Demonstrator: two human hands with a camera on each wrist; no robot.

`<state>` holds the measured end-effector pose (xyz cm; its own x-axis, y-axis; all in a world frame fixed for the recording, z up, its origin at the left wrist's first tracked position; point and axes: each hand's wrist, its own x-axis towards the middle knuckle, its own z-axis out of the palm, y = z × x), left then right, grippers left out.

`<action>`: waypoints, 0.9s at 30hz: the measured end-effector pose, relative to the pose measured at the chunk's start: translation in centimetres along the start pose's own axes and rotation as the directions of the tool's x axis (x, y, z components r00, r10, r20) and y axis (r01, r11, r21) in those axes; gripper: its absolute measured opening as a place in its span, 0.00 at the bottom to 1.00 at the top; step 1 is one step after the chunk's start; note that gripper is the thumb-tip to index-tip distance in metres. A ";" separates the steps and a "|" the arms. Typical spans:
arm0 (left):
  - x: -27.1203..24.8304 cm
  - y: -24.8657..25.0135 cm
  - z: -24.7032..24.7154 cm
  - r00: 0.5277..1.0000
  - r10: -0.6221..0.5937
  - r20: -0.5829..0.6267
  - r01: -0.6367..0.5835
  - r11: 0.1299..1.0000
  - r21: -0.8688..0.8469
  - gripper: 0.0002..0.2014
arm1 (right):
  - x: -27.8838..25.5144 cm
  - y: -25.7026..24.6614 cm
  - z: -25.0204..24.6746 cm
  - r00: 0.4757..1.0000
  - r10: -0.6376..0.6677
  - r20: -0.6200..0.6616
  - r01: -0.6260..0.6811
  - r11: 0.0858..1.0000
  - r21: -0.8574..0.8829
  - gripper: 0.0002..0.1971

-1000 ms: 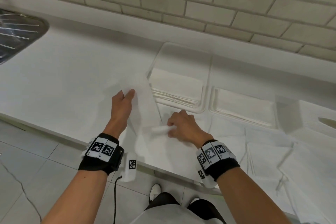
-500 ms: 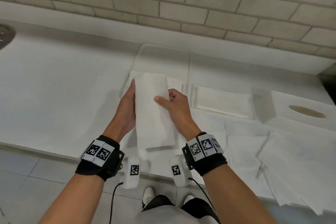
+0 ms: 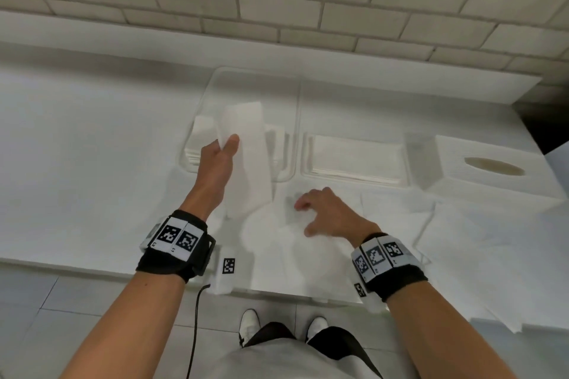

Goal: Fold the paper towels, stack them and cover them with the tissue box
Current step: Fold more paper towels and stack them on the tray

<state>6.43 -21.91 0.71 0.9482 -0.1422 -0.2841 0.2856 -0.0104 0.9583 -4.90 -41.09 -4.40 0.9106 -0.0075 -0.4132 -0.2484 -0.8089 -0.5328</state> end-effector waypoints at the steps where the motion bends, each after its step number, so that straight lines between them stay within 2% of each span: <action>1: 0.0 0.1 0.0 1.000 -0.003 -0.007 0.003 1.000 -0.017 0.09 | 0.1 -0.2 0.5 0.999 -0.035 0.024 0.037 0.996 -0.079 0.29; 4: -0.1 -0.1 0.4 1.000 -0.005 0.000 0.005 1.000 -0.025 0.08 | 0.8 -0.7 1.5 0.993 -0.106 0.043 0.113 0.964 -0.242 0.27; 7: -0.4 -0.8 0.8 1.000 -0.022 0.016 0.023 0.999 -0.028 0.07 | 1.0 -1.2 1.6 0.991 -0.122 0.055 0.133 0.942 -0.309 0.15; 9: -0.6 -1.3 0.9 0.999 -0.028 0.030 0.029 0.999 -0.030 0.06 | 0.9 -1.3 1.4 0.992 -0.110 0.054 0.121 0.948 -0.294 0.11; 12: -0.6 -1.8 1.0 0.999 -0.034 0.036 0.035 0.999 -0.035 0.06 | 0.8 -1.3 1.0 0.998 -0.052 0.047 0.060 0.977 -0.205 0.13; 14: -0.6 -1.9 1.0 0.999 -0.034 0.042 0.036 0.998 -0.041 0.06 | 1.0 -1.1 1.1 0.997 -0.052 0.063 0.063 0.982 -0.181 0.15; 18: -0.5 -2.0 0.9 0.998 -0.029 0.048 0.033 0.997 -0.069 0.06 | 1.2 -1.3 0.7 0.992 -0.063 0.112 0.082 0.981 -0.177 0.11; 20: -0.5 -2.0 0.8 0.998 -0.015 0.054 0.020 0.995 -0.096 0.06 | 0.9 -1.7 -0.3 0.991 -0.091 0.097 0.102 0.988 -0.117 0.09; 23: -0.4 -2.0 0.7 0.999 0.024 0.041 -0.018 0.991 -0.135 0.07 | 0.1 -2.4 -2.3 0.991 -0.120 0.058 0.116 0.991 0.071 0.08; 27: -0.4 -2.0 1.3 0.998 0.038 0.045 -0.029 0.982 -0.188 0.07 | -0.9 -3.7 -5.2 0.985 -0.170 -0.013 0.166 0.937 0.307 0.05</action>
<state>5.30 -23.11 -1.01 0.9511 -0.1873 -0.2455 0.2789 0.1798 0.9433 -3.11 -41.17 1.80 0.9438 0.1229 -0.3067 -0.1830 -0.5785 -0.7949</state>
